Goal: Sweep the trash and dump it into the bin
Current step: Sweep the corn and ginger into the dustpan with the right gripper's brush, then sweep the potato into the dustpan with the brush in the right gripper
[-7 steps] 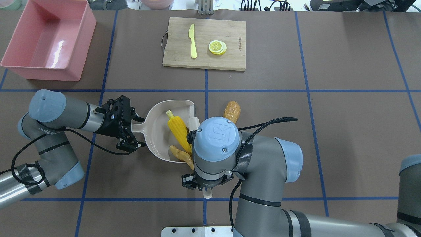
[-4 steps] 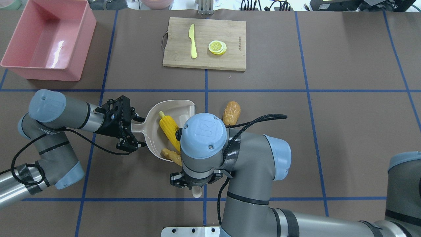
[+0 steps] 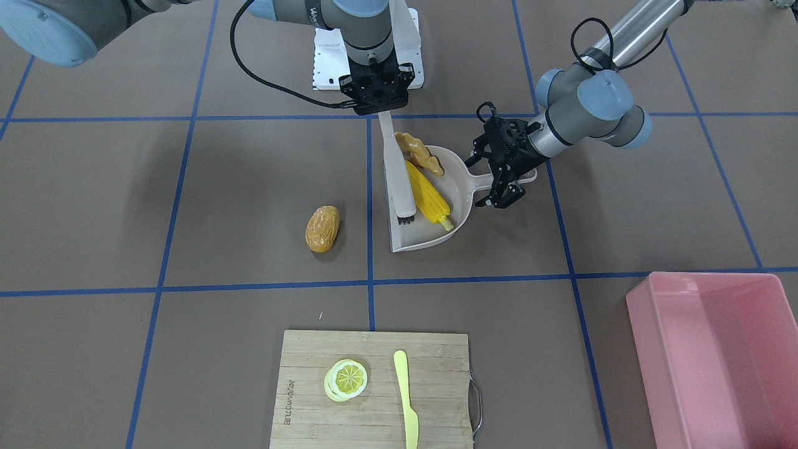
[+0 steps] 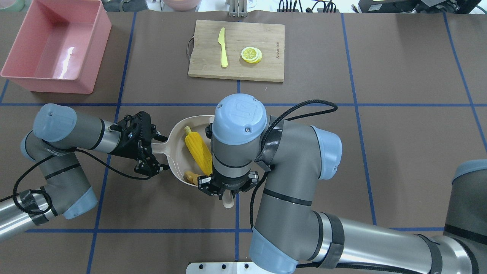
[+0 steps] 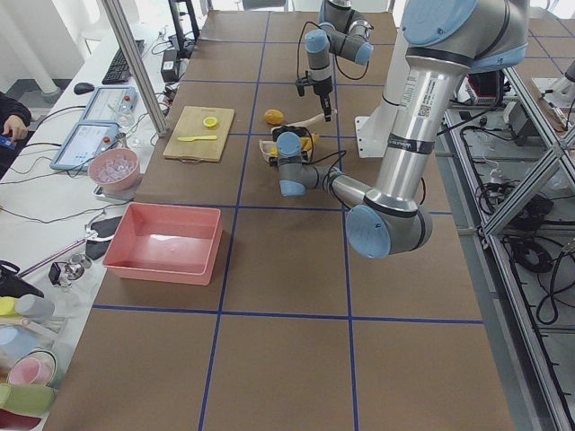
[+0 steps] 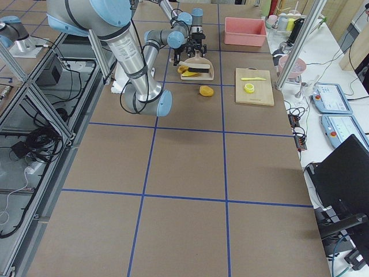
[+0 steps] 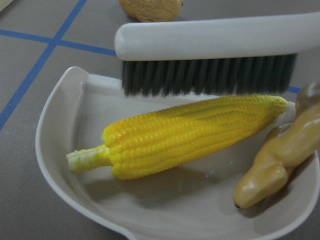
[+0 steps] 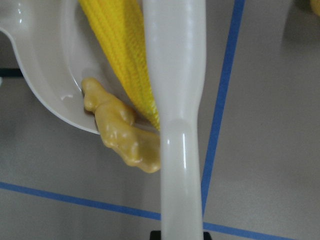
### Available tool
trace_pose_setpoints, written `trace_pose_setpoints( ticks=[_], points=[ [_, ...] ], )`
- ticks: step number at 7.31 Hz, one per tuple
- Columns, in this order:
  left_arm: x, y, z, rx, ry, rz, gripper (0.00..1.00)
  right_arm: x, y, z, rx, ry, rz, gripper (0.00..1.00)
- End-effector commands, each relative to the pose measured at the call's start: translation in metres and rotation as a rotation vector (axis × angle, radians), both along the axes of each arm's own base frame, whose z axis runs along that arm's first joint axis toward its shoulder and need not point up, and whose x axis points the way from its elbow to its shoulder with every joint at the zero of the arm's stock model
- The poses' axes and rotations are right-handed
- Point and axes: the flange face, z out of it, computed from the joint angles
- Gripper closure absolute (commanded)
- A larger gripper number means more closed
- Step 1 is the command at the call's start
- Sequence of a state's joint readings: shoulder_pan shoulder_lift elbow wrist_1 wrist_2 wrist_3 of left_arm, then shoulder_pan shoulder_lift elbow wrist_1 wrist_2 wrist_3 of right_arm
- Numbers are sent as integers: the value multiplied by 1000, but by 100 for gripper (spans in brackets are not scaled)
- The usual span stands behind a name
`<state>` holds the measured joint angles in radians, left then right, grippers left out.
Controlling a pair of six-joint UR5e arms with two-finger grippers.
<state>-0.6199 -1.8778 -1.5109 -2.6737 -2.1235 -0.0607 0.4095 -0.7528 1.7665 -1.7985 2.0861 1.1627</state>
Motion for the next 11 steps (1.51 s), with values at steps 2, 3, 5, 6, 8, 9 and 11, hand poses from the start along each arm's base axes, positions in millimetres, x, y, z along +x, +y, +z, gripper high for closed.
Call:
trace_pose_setpoints(
  ticks=[2, 3, 5, 6, 8, 9, 11],
  points=[
    [0, 0, 0, 0, -1, -3, 3, 46, -46, 13, 23, 37, 1, 100],
    [0, 0, 0, 0, -1, -3, 3, 71, -56, 36, 33, 51, 17, 100],
    [0, 0, -1, 1, 1, -3, 3, 131, -90, 94, 44, 101, 67, 100],
    [0, 0, 0, 0, -1, -3, 3, 151, -107, 115, 76, 119, 58, 100],
    [0, 0, 0, 0, -1, -3, 3, 146, -102, 146, 60, 149, 31, 100],
    [0, 0, -1, 1, 1, -3, 3, 131, -86, 155, 65, 165, -2, 100],
    [0, 0, 1, -1, -2, -3, 3, 96, -70, 163, 83, 148, -72, 100]
  ],
)
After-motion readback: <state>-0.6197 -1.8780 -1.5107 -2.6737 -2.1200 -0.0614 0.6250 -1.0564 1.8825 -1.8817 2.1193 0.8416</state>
